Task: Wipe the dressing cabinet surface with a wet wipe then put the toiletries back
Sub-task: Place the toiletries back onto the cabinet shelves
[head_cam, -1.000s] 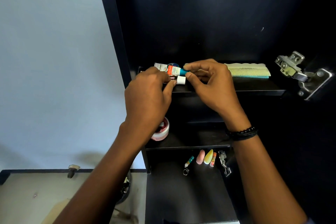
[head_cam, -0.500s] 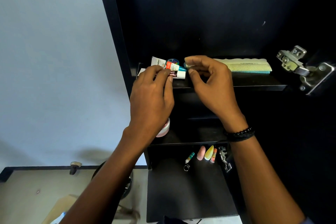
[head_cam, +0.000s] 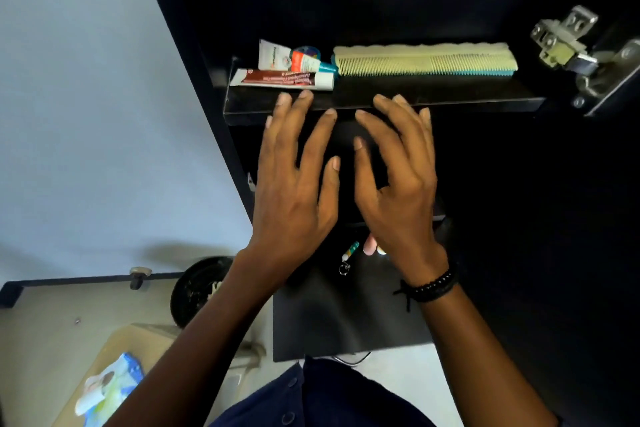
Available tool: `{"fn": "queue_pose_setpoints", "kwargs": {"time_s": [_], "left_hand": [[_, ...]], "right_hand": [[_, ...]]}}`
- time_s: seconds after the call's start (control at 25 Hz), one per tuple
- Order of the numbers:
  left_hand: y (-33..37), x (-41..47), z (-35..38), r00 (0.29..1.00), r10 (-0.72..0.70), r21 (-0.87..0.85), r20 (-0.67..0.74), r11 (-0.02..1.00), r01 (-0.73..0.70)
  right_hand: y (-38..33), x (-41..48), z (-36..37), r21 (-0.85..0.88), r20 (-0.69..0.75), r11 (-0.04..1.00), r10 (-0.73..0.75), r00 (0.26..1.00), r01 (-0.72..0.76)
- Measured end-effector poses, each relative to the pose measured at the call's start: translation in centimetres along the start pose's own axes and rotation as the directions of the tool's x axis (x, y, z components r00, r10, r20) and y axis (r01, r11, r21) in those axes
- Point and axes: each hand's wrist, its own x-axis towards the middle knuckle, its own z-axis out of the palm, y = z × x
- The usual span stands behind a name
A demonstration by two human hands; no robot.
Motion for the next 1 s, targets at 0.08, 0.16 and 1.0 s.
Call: {"fn": "queue_pose_setpoints", "kwargs": {"time_s": [0.08, 0.16, 1.0], "left_hand": [[0.2, -2.4, 1.5, 0.999, 0.009, -0.015, 0.047, 1.0, -0.008], [0.1, -5.1, 3.2, 0.985, -0.041, -0.033, 0.165, 0.998, 0.047], [-4.1, -17.5, 12.0, 0.456, -0.293, 0.183, 0.84, 0.945, 0.271]], "right_hand": [[0.9, -3.3, 0.3, -0.051, -0.044, 0.999, -0.008, 0.999, 0.006], [2.7, -7.1, 0.9, -0.045, -0.009, 0.995, 0.09, 0.996, -0.09], [20.0, -20.1, 9.4, -0.54, 0.653, 0.807, 0.582, 0.485, -0.241]]}}
